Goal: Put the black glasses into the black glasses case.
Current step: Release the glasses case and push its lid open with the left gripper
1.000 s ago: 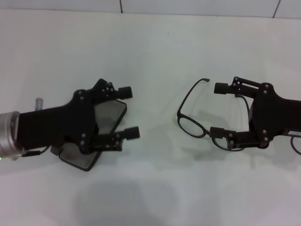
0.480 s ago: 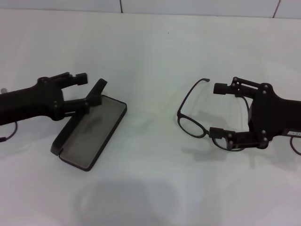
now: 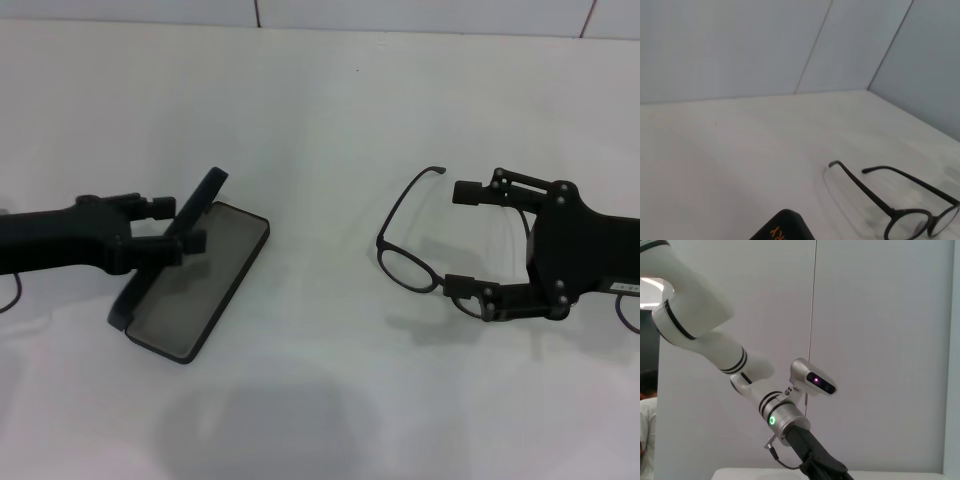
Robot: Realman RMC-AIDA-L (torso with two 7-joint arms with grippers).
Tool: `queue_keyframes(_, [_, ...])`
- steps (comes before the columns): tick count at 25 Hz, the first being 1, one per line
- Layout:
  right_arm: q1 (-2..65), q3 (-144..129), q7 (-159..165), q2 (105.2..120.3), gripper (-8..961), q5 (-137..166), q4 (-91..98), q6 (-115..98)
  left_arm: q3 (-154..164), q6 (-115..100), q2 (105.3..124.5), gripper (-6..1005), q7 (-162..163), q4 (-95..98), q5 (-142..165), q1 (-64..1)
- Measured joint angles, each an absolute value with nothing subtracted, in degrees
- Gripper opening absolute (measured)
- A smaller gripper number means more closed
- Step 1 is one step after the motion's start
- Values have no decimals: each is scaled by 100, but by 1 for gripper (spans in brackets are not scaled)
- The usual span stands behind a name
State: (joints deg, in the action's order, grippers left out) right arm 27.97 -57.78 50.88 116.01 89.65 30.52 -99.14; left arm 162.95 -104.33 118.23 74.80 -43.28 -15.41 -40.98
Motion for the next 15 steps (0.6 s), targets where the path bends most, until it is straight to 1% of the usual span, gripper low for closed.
queue_keyframes(10, [2756, -5783, 5072, 11584, 885, 8965, 3049, -9930, 16295, -10008, 11925, 758, 7703, -4356, -1341, -4218])
queue_keyframes(13, [2756, -5783, 5069, 11574, 884, 8965, 3049, -9919, 16295, -9878, 11942, 759, 7681, -4359, -1328, -4219])
queue_keyframes(15, [2756, -5783, 5068, 11568, 884, 8965, 3049, -9916, 16295, -9783, 11948, 734, 7671, -4359, -1325, -4219])
